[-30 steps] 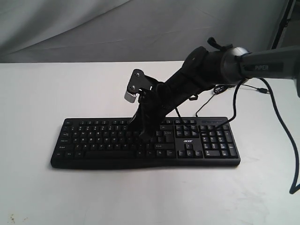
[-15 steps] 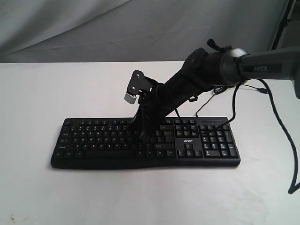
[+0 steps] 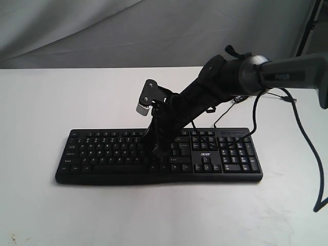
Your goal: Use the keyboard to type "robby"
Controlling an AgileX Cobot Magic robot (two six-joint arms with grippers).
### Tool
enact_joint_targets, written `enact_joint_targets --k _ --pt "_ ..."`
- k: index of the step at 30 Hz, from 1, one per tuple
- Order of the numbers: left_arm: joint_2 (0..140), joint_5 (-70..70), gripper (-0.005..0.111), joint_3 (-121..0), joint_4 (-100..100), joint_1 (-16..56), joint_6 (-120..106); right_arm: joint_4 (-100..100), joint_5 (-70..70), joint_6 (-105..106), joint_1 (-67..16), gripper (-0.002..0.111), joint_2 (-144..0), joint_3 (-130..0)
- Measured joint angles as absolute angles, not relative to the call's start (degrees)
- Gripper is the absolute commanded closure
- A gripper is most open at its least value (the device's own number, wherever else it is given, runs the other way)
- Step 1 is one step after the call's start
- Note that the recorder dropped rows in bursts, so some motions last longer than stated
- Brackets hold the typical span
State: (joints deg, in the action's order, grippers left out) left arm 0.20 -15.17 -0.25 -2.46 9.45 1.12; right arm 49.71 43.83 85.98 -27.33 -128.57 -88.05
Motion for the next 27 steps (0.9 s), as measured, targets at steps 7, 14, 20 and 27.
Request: enact_joint_targets --k 7,14,20,27 --pt "0.2 -15.17 0.107 -0.25 -2.46 9.45 1.12 49.71 42.39 85.98 -27.33 0.108 -128.57 -88.05" --pt "0.2 -15.17 0.107 -0.25 -2.46 9.45 1.12 49.71 42.3 85.98 -27.33 0.108 -128.57 -88.05" --pt "0.2 -15.17 0.107 -0.25 -2.46 9.45 1.12 49.71 42.12 85.98 -27.33 0.108 -128.57 -88.05" --pt "0.2 -15.17 0.107 -0.25 -2.46 9.45 1.12 49.71 42.12 85.98 -27.33 0.108 -128.57 -88.05"
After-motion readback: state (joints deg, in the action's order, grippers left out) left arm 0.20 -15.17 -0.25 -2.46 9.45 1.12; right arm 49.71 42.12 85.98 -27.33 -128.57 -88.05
